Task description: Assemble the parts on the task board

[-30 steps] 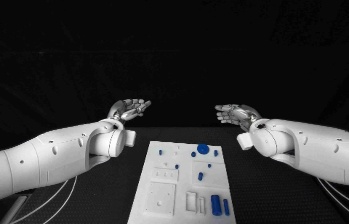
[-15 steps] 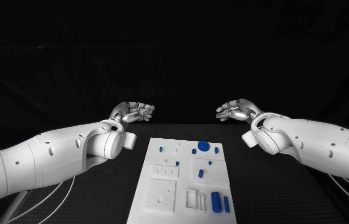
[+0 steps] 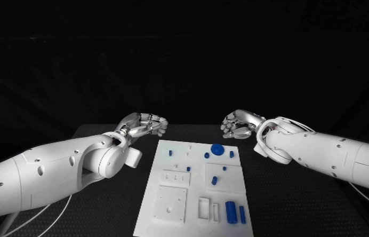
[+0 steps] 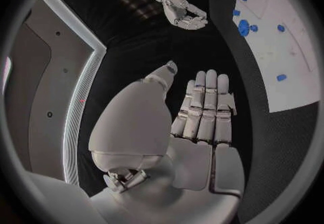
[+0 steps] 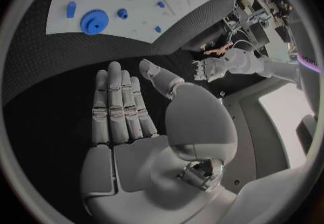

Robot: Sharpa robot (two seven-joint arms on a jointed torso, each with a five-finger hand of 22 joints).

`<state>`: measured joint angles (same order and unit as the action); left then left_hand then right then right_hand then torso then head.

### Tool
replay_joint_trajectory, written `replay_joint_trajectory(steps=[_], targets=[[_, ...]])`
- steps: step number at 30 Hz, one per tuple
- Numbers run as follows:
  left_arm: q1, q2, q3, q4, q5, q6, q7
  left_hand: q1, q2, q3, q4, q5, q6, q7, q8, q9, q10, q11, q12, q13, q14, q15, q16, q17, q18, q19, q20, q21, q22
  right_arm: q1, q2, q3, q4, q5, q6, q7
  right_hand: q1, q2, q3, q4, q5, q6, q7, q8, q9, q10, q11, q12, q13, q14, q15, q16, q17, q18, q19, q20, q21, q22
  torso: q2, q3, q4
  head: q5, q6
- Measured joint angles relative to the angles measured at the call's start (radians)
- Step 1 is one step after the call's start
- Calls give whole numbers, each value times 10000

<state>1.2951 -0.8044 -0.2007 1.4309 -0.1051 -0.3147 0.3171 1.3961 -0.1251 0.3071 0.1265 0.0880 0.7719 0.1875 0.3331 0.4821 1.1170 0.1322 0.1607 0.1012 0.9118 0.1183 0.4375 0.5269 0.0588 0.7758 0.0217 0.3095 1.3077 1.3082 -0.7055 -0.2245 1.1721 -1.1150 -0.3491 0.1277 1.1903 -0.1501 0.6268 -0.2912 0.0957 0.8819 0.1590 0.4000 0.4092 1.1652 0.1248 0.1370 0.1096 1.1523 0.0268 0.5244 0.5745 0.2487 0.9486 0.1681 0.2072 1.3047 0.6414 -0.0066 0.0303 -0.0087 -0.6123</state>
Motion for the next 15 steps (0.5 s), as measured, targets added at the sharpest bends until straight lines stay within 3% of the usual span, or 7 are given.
replay_joint_trajectory(steps=[11, 15], targets=[[-4, 39, -3, -114, -112, 253, 33, 0, 0, -57, 2, -38, 35, 35, -57, -70, 36, 35, -99, -21, 70, -3, 0, 24, -56, 36, -36, 0, -1, -217, 331, -1, 2, -2217, -242, -434, -54, -133, -62, 27, 1, 142, 0, -215, 0, 196, -194, -339, -74, 1270, -290, 636, 893, -22, 1438, -602, 739, 33, 593, -33, 83, -128, 74], [-5, 60, -3, -140, -124, 295, 35, 0, 0, -81, 25, -38, 35, 35, -86, -80, 36, 35, -99, -20, 70, -3, -38, 31, -62, 36, -36, 1, -2, -253, 430, -1, 43, -2821, -282, -595, -107, -186, -74, 16, -66, 188, -47, -289, -14, 255, -181, -439, -88, 1504, -341, 993, 1159, -62, 1756, -761, 1057, 31, 761, -43, 105, -134, 78]])
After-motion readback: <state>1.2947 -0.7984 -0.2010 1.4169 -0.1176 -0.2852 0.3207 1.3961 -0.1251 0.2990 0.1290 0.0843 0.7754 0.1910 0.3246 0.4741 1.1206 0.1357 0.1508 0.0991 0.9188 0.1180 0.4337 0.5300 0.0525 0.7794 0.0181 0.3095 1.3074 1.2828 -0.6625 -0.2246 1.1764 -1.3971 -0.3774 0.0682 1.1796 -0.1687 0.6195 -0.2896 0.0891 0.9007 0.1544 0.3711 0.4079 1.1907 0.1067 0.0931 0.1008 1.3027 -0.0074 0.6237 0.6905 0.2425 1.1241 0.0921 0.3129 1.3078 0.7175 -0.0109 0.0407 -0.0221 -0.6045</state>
